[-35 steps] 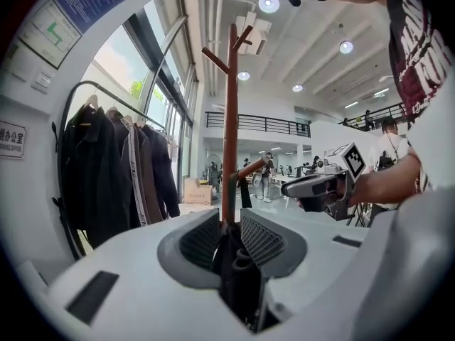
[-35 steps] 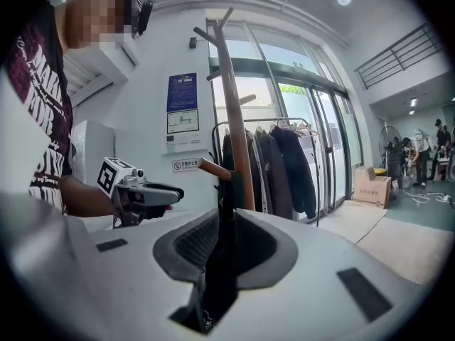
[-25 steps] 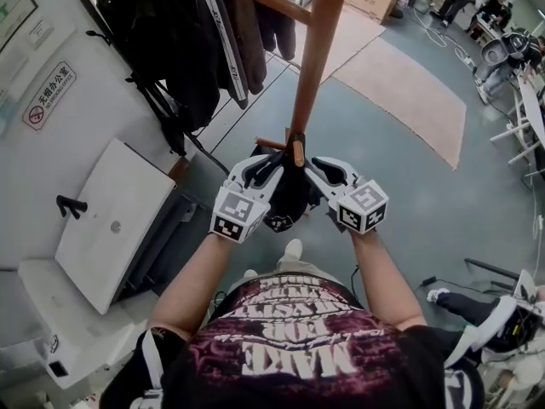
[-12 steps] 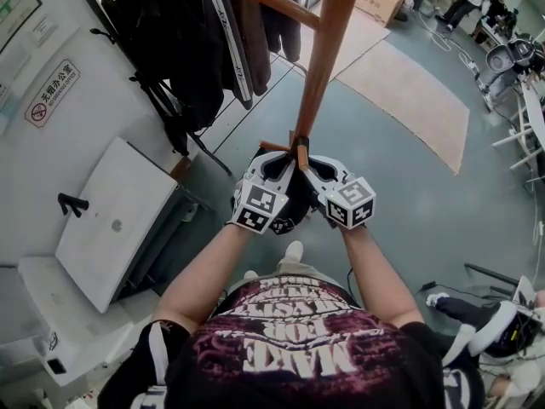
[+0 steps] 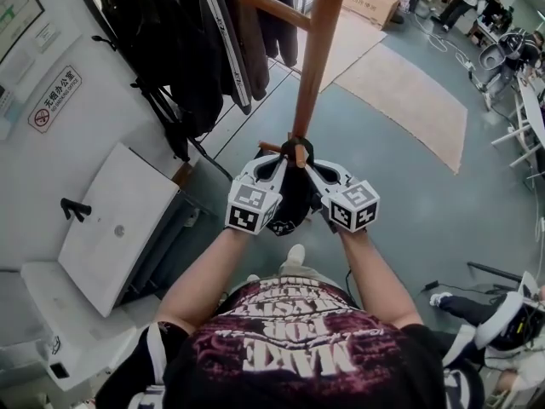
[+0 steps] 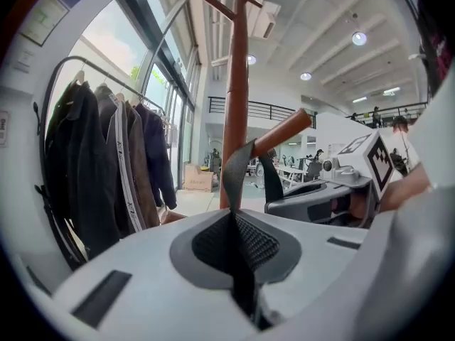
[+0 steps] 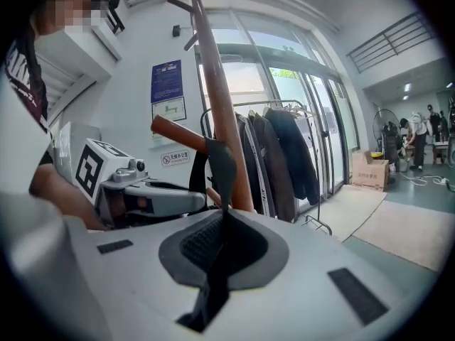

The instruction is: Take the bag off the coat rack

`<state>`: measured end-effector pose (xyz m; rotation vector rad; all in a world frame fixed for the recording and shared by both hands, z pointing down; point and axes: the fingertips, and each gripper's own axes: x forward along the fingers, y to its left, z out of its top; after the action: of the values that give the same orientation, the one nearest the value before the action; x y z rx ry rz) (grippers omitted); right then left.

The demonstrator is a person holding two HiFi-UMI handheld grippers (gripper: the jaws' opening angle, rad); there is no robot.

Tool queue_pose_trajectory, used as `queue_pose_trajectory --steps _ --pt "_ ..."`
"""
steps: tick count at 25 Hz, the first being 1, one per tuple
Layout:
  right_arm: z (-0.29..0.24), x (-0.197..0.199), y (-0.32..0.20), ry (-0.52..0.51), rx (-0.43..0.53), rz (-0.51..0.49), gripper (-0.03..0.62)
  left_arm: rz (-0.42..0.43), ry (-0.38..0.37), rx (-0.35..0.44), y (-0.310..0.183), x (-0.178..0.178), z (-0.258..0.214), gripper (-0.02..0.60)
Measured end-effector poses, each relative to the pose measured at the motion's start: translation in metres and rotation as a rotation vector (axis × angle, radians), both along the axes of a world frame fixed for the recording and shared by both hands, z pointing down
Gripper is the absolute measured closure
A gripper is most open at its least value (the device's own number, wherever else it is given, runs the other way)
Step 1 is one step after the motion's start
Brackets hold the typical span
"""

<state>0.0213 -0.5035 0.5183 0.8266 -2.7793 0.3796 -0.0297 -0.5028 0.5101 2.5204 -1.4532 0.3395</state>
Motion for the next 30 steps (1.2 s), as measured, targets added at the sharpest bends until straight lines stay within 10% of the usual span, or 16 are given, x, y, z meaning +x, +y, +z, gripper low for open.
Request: queue_pose_trajectory --steps 30 --pt "-0.199 0.000 0.122 -0.166 0.190 -0.081 0.583 0.117 0.025 0.295 0.129 -0.008 -0.204 0.572"
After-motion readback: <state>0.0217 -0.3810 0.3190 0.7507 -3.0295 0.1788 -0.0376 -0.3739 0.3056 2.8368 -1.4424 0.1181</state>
